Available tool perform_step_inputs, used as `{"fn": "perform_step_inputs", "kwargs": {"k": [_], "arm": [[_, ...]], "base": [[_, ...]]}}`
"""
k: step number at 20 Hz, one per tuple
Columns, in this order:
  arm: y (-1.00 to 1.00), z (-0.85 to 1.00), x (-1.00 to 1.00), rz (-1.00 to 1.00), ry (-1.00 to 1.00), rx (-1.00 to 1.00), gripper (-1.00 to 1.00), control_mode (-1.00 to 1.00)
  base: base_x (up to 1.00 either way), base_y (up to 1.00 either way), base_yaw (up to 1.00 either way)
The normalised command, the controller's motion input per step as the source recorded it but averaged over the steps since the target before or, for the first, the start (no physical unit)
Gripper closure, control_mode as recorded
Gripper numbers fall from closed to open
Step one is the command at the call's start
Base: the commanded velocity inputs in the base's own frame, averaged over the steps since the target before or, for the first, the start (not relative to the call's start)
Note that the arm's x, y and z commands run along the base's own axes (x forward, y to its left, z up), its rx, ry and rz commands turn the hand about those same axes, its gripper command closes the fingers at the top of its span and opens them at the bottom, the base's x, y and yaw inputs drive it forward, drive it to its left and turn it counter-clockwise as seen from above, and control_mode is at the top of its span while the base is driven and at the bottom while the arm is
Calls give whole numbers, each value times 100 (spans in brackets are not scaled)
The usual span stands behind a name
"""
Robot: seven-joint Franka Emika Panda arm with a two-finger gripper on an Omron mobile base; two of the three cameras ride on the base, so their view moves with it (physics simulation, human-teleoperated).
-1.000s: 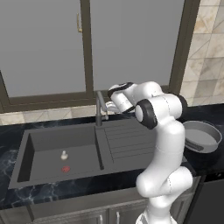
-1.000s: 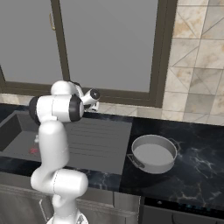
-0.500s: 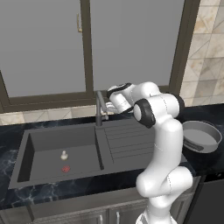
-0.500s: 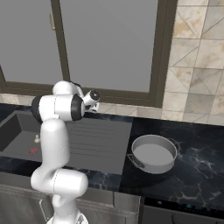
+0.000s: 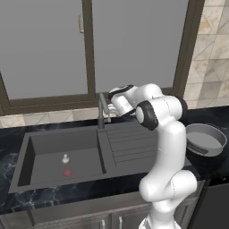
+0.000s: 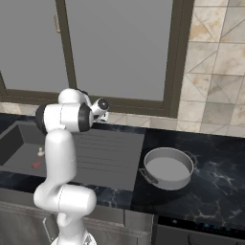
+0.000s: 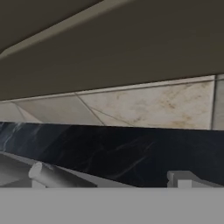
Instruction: Dump the mushroom from the pot into the sink. Then turn on the water and wash the mushroom. Then turn off the water and put the mushroom back in the pot.
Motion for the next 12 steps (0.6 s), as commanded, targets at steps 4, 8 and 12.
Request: {"fn": "perform_step_inputs", "kwargs": {"k": [4,8,12], "arm": [[0,-9,17,-4,0,0,-100,-100],[1,-18,13,-4,0,0,-100,-100],[1,-23,11,-4,0,0,100,-100]], "base": [[0,0,0],[0,0,0],[0,0,0]]}}
